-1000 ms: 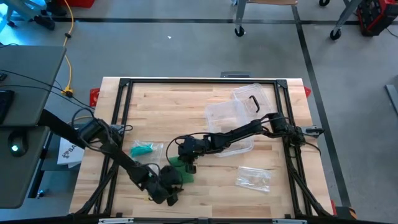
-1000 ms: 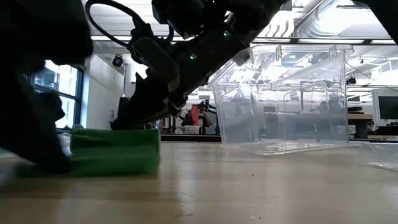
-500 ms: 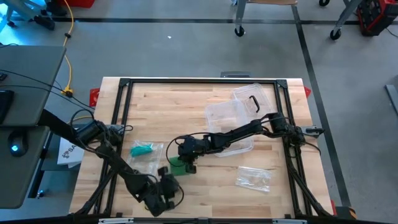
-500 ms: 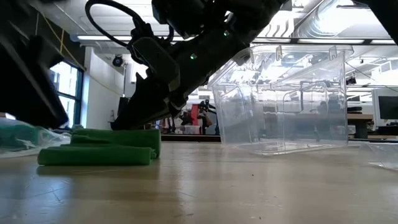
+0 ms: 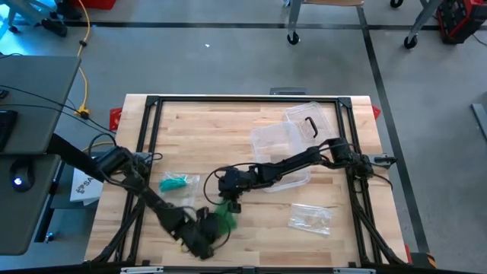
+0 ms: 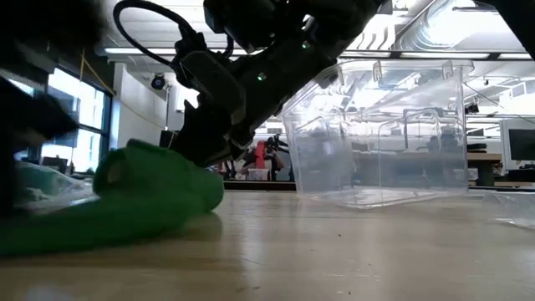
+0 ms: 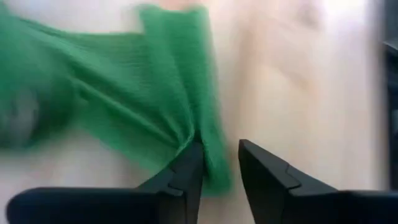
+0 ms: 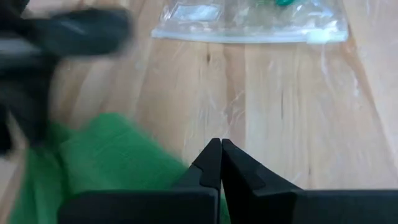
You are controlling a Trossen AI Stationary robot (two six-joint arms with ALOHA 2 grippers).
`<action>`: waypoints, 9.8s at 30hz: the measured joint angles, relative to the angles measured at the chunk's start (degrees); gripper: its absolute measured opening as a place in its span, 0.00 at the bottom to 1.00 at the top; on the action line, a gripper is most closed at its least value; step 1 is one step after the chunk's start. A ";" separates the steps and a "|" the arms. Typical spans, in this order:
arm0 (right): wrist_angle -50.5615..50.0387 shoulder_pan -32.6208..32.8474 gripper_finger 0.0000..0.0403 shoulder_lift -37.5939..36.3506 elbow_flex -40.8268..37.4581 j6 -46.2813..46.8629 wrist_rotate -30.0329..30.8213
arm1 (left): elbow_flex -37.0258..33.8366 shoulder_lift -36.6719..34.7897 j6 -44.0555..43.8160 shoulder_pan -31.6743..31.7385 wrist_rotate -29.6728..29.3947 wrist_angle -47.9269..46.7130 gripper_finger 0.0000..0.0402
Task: Roll bandage
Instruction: Roll the green bandage
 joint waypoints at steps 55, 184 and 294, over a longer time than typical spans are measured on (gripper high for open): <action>-10.37 -1.53 0.00 -11.67 -0.02 -1.78 13.38 | 31.46 7.13 20.63 -1.08 -10.30 -37.36 0.00; -2.27 -1.39 0.13 0.62 0.02 6.02 1.95 | 34.97 19.55 16.80 -2.80 -7.03 -30.37 0.39; -2.95 -2.23 0.13 0.66 0.00 4.87 1.31 | 3.34 -1.18 -7.91 3.75 -4.00 -10.02 0.26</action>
